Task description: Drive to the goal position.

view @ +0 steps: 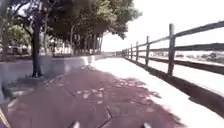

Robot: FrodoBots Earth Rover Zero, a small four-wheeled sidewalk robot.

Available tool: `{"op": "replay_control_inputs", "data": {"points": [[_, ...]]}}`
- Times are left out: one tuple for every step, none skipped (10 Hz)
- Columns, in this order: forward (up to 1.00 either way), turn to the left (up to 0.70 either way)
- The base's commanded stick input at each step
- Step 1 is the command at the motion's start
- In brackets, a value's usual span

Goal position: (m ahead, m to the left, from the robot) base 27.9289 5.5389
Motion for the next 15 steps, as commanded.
{"op": "replay_control_inputs", "data": {"points": [[0.7, 0.0], [0.7, 0.0], [0.7, 0.0], [0.7, 0.0], [0.7, 0.0], [0.7, 0.0], [0.7, 0.0], [0.7, 0.0], [0.7, 0.0], [0.7, 0.0], [0.7, 0.0], [0.7, 0.0], [0.7, 0.0], [0.7, 0.0], [0.7, 0.0]]}}
